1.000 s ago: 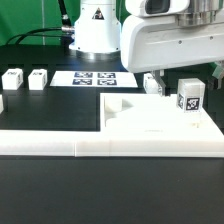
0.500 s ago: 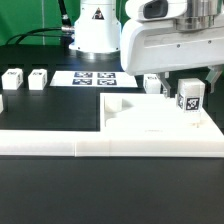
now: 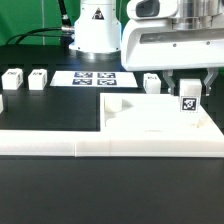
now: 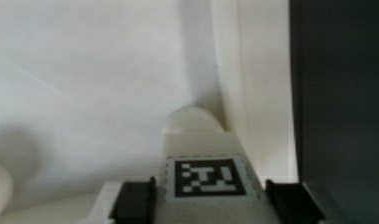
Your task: Assemble square table
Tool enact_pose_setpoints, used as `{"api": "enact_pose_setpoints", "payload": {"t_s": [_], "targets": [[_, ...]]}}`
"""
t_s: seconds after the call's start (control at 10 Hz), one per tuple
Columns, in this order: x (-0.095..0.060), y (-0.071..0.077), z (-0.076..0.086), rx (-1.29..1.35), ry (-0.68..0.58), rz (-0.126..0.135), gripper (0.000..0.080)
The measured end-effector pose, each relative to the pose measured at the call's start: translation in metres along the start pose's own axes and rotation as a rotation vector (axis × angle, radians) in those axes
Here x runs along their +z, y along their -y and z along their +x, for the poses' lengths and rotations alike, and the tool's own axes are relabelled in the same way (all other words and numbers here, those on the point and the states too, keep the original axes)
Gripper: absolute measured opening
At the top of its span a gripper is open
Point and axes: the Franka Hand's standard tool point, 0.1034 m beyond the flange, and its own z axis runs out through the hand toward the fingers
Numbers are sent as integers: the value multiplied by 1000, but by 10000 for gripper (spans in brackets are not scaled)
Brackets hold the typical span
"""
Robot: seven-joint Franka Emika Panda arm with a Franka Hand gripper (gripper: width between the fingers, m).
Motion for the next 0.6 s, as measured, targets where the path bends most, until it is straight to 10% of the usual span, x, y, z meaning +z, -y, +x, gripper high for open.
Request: {"api": "enact_pose_setpoints", "payload": {"t_s": [0.6], "targets": [[1,5,1,707,-26,43,291]]}}
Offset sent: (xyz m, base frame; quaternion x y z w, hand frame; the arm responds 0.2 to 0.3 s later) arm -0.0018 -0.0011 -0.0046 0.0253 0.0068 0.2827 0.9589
